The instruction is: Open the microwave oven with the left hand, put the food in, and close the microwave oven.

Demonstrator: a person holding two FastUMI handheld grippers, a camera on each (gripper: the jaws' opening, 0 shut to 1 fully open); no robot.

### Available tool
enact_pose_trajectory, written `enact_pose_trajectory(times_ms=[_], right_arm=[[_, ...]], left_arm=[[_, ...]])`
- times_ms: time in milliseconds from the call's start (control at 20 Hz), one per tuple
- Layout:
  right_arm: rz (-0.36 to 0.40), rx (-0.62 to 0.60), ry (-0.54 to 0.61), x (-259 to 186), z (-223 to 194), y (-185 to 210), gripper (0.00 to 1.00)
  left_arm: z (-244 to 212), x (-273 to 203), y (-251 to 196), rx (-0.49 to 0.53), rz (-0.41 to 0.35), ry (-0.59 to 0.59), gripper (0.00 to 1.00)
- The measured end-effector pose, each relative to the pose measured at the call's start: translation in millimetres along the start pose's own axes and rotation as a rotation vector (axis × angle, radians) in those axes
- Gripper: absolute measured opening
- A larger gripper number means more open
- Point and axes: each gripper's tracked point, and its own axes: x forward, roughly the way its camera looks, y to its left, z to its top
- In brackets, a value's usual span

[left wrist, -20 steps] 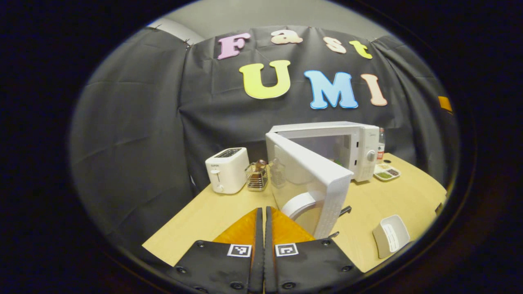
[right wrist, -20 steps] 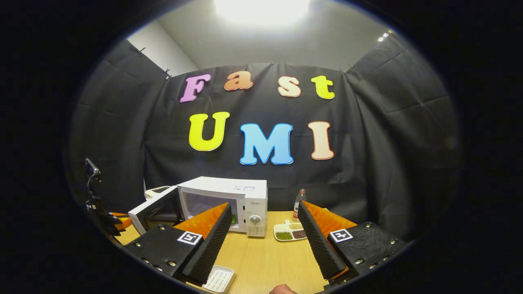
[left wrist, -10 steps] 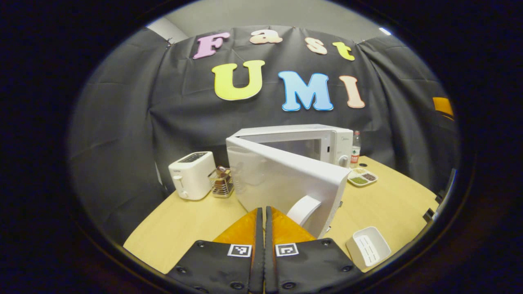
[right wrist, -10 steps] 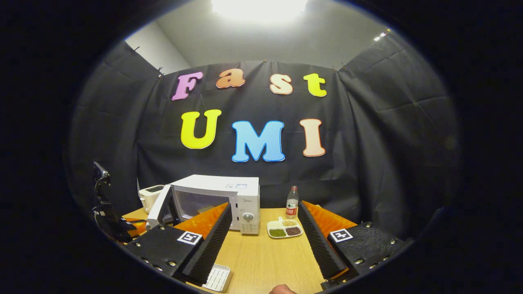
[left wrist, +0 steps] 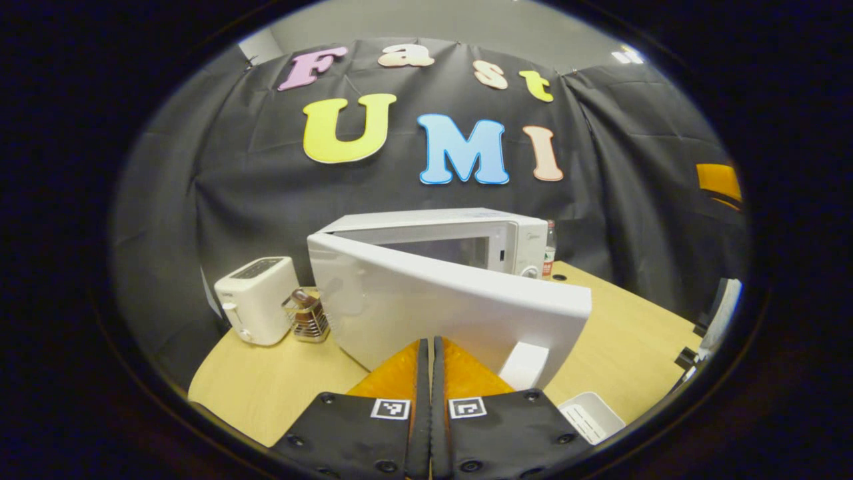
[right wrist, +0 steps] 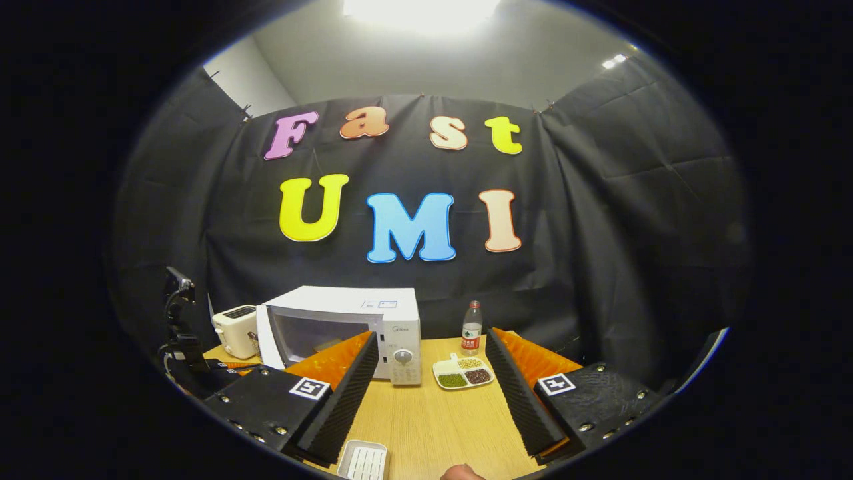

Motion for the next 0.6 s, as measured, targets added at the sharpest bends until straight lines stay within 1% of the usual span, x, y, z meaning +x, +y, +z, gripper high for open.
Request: enact_pose_trajectory(times_ms=[200,300,600], right_arm=[[-0.039,-0.025,0.012,9,-4,0,0.98],[-0.06,-0.03,0.013,13,-3,-1,0.98],[-0.113,-0.036,0.029,27,-9,-5,0.98]], left_arm=[[6,31,4,-0.022,-0.038,-0.01,0.07],[10,45,5,-0.021,-0.044,-0.016,0.07],[15,83,-5,-0.006,-0.1,-0.02,0.07]])
